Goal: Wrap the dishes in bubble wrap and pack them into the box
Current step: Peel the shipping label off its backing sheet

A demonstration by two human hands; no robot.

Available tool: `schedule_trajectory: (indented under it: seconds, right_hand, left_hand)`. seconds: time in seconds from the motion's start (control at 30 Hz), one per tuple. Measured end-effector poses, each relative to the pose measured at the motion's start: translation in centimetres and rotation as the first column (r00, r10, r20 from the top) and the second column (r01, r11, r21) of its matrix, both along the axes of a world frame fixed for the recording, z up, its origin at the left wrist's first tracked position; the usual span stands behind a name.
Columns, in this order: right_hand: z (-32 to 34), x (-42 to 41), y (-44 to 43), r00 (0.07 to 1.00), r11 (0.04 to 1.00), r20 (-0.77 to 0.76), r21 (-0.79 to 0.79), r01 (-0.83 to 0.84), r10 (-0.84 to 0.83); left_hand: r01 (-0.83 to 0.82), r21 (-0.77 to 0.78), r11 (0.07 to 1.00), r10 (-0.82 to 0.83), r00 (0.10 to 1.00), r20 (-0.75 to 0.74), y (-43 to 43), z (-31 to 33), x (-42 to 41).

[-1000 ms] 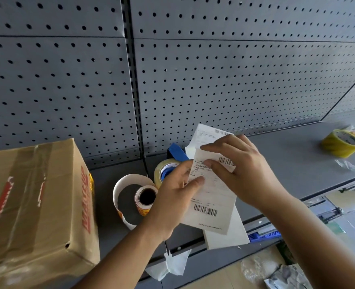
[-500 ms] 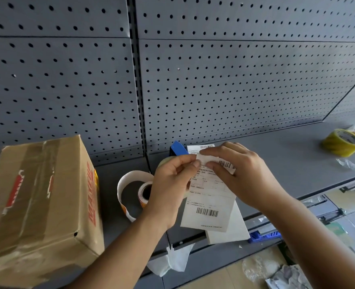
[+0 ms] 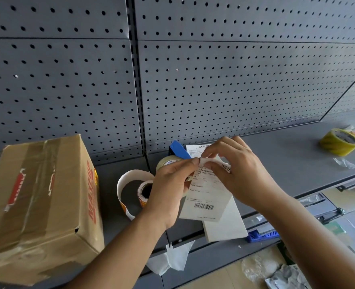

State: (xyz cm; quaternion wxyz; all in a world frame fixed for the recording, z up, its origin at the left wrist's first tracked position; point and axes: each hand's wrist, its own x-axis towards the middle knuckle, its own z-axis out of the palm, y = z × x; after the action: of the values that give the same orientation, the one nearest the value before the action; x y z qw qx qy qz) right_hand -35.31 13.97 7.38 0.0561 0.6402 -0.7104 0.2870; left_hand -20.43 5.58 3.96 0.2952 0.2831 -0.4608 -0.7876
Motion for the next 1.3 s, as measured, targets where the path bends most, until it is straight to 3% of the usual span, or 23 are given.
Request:
schedule_trajectory:
  seconds: [0.53,1.1,1.3]
  right_hand:
    - [0.3,0.6,0.1,0.997,0.998,-0.045,-0.002,-0.069,0.068]
    - [-0.1,0.7,0.7,0.997,0.997,-0.04,0.002,-0.072,0.072]
    - [-0.2,0.5,0.8,0.998,0.998,-0.001,0.011,-0.064,0.064]
  left_hand:
    - [0.036,0.247,0.968,-0.066,0.991,0.114,-1.1,0.7,-0.8]
    - [-0.028,0.221,0.975,-0.035,0.961,0.274,-1.5,0.5,-1.3]
    - [0.113,0.246,0.963,-0.171,0.958,0.229,-1.4,1.2,-0.9]
